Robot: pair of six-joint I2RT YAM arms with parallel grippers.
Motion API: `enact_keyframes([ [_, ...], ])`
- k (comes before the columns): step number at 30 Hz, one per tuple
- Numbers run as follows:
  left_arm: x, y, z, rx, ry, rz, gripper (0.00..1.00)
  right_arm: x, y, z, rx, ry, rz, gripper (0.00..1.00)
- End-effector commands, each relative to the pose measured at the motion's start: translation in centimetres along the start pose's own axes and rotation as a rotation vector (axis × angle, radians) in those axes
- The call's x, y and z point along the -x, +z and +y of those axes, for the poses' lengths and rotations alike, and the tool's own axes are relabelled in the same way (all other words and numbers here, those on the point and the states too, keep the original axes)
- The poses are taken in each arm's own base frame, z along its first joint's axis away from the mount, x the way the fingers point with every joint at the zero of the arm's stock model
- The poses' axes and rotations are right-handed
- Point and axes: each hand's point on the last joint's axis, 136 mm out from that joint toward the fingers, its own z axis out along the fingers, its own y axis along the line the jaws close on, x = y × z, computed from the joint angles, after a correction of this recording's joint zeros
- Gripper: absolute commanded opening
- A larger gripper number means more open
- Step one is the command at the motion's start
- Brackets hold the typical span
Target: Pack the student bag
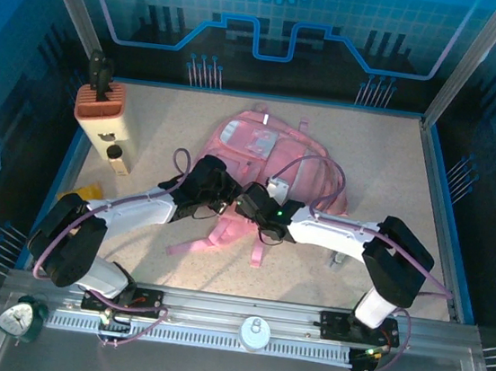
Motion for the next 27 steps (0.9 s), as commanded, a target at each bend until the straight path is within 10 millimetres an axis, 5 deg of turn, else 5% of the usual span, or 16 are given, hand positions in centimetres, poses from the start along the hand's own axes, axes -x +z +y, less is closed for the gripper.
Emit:
enact_keyframes([
  [1, -1.3, -2.1, -4.9, -0.133, 0.079, 0.039, 0.0, 1.6, -0.7, -2.5, -0.113, -0.005, -0.082, 0.8],
  [8, -1.1, -2.0, -4.7, -0.13, 0.091, 0.024, 0.0, 1.2, -2.4, -4.7, -0.164, -0.065, -0.071, 0.58],
  [15, -1.1, -1.7, -4.5, -0.123, 0.096, 0.03, 0.0, 0.7, -2.0, -1.1, -0.087, -0.164, -0.023, 0.45],
  [27, -1.0, -1.3, -4.4, -0.113, 0.097, 0.025, 0.0, 0.4, -0.3, -0.2, -0.065, -0.219, -0.023, 0.31],
])
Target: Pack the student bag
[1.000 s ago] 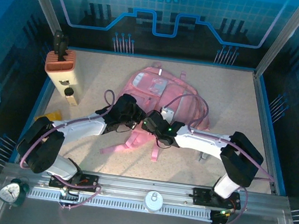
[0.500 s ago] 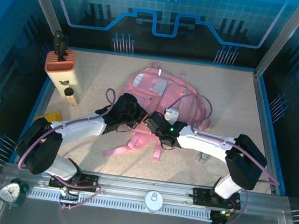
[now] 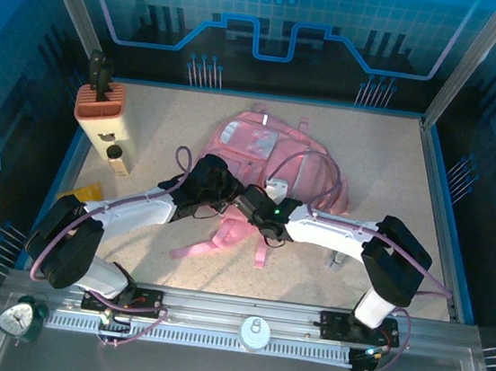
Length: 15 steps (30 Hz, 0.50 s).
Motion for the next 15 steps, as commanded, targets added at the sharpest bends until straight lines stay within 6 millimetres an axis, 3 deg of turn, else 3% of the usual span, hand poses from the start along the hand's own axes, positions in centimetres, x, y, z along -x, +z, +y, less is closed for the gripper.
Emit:
enact_keyframes([
  [1, -0.37, -0.76, -3.51, -0.09, 0.056, 0.015, 0.0, 1.01, 0.01, 1.24, 0.035, -0.023, -0.038, 0.31],
  [15, 0.04, -0.43, -2.96, -0.072, 0.059, 0.0, 0.0, 1.09, -0.17, 1.23, 0.064, -0.099, -0.042, 0.13],
])
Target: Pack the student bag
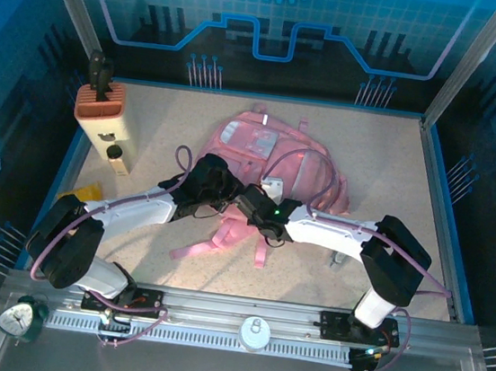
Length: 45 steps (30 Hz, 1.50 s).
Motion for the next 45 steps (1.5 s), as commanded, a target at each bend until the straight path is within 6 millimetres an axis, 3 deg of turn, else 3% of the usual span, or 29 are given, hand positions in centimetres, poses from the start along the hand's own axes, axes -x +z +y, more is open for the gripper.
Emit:
enact_keyframes([
  [1, 0.0, -0.4, -2.7, -0.068, 0.052, 0.007, 0.0, 0.9, -0.3, 0.7, 0.041, -0.009, -0.031, 0.13],
  [4, 0.4, -0.4, -2.4, -0.063, 0.045, 0.0, 0.0, 0.6, -0.5, 0.2, 0.026, -0.023, -0.014, 0.12],
  [15, 3.7, -0.9, -1.1, -0.034, 0.034, -0.05, 0.0, -1.5, -1.4, -6.1, -0.129, -0.057, 0.016, 0.14],
  [17, 3.6, -0.8, -1.3, -0.037, 0.039, -0.043, 0.0, -1.5, -1.0, -5.5, -0.082, -0.078, 0.026, 0.15],
  [20, 3.3, -0.2, -1.3, -0.034, 0.037, -0.017, 0.0, -1.2, -0.5, -2.2, 0.075, -0.138, 0.022, 0.22],
  [28, 3.0, 0.5, -0.6, -0.019, 0.033, -0.003, 0.0, -0.3, -0.6, -0.8, 0.172, -0.19, 0.002, 0.4],
  [30, 3.1, 0.4, -0.6, -0.02, 0.038, -0.008, 0.0, -1.1, -0.1, -1.3, 0.21, -0.173, 0.02, 0.41],
  [33, 3.0, 0.5, -0.9, -0.024, 0.04, -0.003, 0.0, -1.6, 0.6, -1.3, 0.278, -0.13, 0.061, 0.35],
  [45, 3.1, 0.5, -0.9, -0.011, 0.066, -0.011, 0.0, -2.0, 0.6, -1.3, 0.275, -0.197, 0.093, 0.06],
])
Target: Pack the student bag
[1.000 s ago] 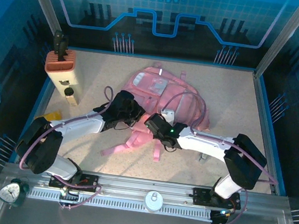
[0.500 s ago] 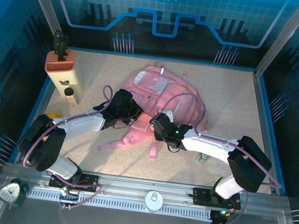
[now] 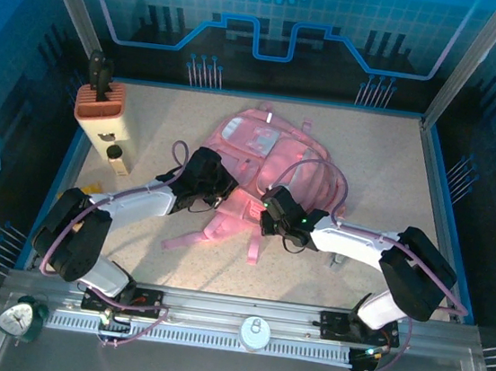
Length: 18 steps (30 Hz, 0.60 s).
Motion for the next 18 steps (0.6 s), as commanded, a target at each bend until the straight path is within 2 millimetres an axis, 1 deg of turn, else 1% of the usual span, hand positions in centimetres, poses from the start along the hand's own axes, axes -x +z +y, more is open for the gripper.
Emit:
enact_keyframes([
  [1, 0.8, -0.6, -2.4, -0.056, 0.064, -0.036, 0.0, 0.4, -0.2, 0.1, 0.004, -0.032, 0.013, 0.05],
  [2, 1.2, -0.8, -2.4, -0.046, 0.075, -0.05, 0.0, 0.4, -0.4, -0.2, -0.019, -0.038, 0.016, 0.04],
  [4, 1.9, -1.0, -2.5, -0.034, 0.097, -0.065, 0.0, 0.0, -1.0, -2.0, -0.103, -0.029, 0.028, 0.01],
  [6, 2.9, -1.0, -2.3, -0.007, 0.106, -0.072, 0.0, -0.5, -1.8, -3.6, -0.175, -0.014, 0.042, 0.0],
  [10, 5.5, -1.1, -2.6, 0.013, 0.148, -0.093, 0.0, -1.5, -3.9, -5.9, -0.249, -0.044, 0.041, 0.0],
  [12, 7.0, -1.2, -2.6, 0.039, 0.166, -0.102, 0.0, -1.9, -4.7, -6.6, -0.289, -0.108, 0.064, 0.0],
  [13, 7.7, -1.1, -2.9, 0.04, 0.18, -0.104, 0.0, -2.1, -4.9, -6.7, -0.306, -0.147, 0.086, 0.0],
  [15, 9.2, -0.9, -3.4, 0.052, 0.202, -0.112, 0.0, -2.5, -4.8, -6.1, -0.292, -0.183, 0.127, 0.0],
  [16, 9.8, -0.6, -4.0, 0.051, 0.219, -0.108, 0.0, -2.7, -4.5, -5.3, -0.257, -0.182, 0.143, 0.0],
  [18, 10.7, 0.1, -5.0, 0.038, 0.224, -0.062, 0.0, -2.4, -4.0, -2.0, -0.122, -0.181, 0.136, 0.0],
])
